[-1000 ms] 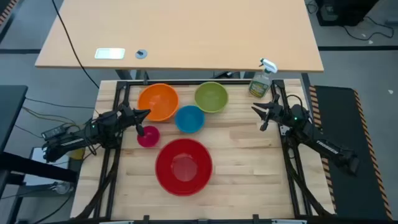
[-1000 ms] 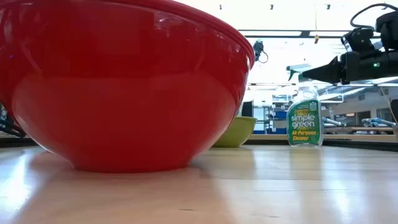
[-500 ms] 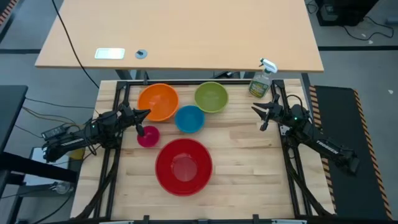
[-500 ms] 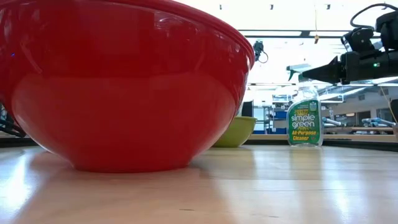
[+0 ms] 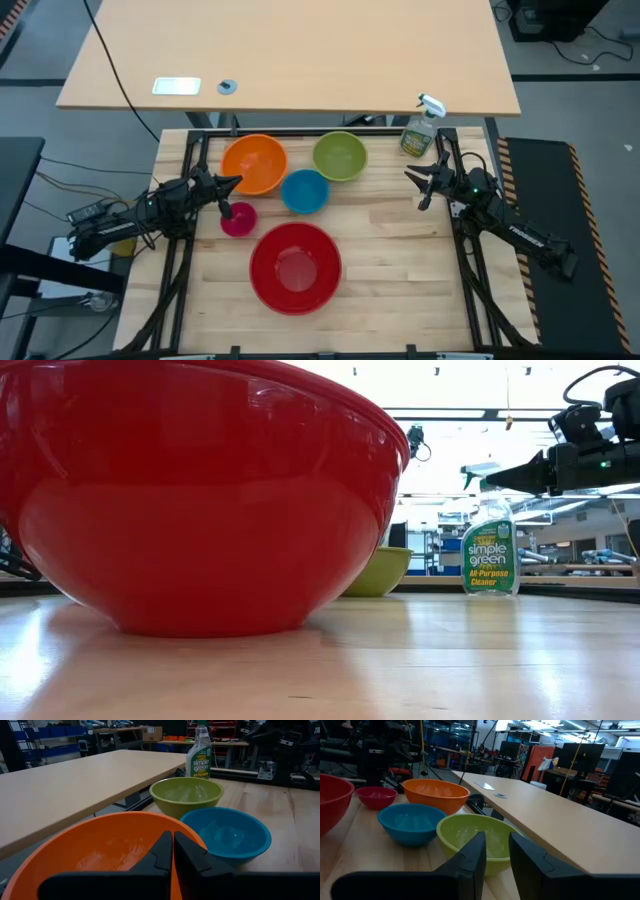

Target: Nest bowls inside each other

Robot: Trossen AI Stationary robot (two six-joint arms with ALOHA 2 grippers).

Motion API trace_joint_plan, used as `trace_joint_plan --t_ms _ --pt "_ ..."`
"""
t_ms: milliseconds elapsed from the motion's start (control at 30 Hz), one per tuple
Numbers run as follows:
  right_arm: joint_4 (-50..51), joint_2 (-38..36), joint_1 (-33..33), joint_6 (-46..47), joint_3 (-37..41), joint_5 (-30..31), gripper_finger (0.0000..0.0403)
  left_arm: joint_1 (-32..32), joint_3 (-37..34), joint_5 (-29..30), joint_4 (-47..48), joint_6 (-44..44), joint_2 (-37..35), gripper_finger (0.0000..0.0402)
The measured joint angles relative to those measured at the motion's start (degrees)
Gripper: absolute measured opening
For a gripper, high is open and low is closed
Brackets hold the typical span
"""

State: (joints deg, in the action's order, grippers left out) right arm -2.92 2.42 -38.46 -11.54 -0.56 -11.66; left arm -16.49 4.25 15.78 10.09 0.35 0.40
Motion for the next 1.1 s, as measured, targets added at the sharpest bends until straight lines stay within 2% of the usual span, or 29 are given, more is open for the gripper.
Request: trace_joint_plan --t_ms 633,733,833,967,1100 --pt "0.0 0.0 0.0 0.0 0.0 0.0 0.0094 0.0 -0.1 0.0 -1.1 0.2 0.0 0.002" --pt "-1.4 0.0 0.0 0.9 0.0 -0.2 0.0094 0.0 -0.3 0.0 -5.0 -3.9 0.0 0.002" --pt "-5.3 0.0 0.4 10.4 0.0 -2.2 0.0094 0.0 -0.3 0.0 -10.9 -12.9 0.0 0.002" --pt "-13.4 0.0 0.6 29.4 0.0 -2.5 0.0094 0.0 -0.2 0.0 -16.4 -27.9 0.0 0.002" --pt "-22.9 0.0 0.6 41.9 0.0 -0.9 0.0094 0.0 -0.2 0.0 -19.9 -35.6 0.0 0.002"
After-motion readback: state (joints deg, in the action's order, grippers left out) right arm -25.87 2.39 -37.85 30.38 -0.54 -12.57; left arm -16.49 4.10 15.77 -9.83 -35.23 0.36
